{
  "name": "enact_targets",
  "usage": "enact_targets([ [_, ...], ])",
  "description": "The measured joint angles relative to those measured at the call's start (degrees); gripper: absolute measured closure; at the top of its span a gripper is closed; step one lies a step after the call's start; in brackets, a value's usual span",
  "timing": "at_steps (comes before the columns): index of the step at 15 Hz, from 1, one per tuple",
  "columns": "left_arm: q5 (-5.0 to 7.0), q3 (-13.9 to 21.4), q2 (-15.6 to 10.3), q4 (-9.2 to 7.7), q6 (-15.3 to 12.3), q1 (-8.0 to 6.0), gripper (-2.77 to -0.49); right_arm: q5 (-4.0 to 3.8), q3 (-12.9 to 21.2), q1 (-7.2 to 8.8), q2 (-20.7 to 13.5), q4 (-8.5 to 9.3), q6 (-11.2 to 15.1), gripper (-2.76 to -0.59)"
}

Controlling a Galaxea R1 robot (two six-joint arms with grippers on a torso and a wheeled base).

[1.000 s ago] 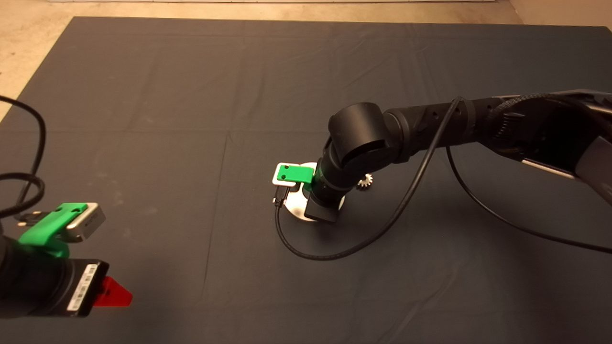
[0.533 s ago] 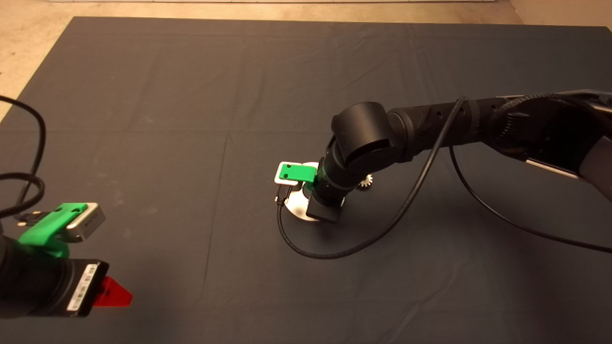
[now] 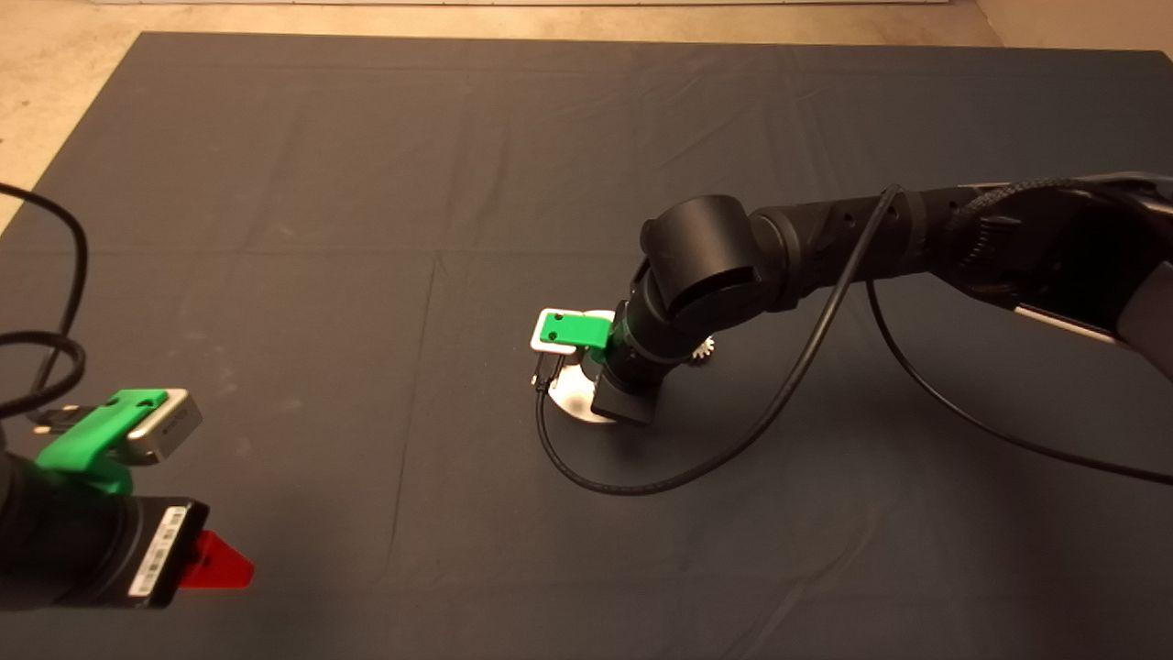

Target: Install three planetary gears onto the carrier pins

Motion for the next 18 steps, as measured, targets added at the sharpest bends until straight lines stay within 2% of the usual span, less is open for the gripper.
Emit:
enact_targets([
  [2,0.0,0.0,0.0,0.0,-0.01,0.0,-2.04,0.21,0.45,0.01,-0.75,-0.12,0.01,-1.07],
  [7,0.0,0.0,0.0,0.0,0.0,-0.01,-2.04,0.05,2.33,0.0,-2.72,-1.0,0.22,-1.07],
  [8,0.0,0.0,0.02,0.0,0.0,0.0,-2.04,-0.23,2.5,-0.02,-2.91,-0.97,0.23,-1.07],
  [12,0.0,0.0,0.0,-0.02,0.0,-0.02,-2.04,-0.43,2.9,-0.05,-3.25,-1.08,0.25,-1.07],
  [14,0.0,0.0,0.0,0.0,0.0,-0.02,-2.04,-0.78,3.08,-0.21,-3.44,-1.13,0.28,-1.07],
  [18,0.0,0.0,0.0,0.0,0.0,0.0,-2.04,-1.27,3.58,-0.65,-4.38,-1.57,1.83,-1.07],
])
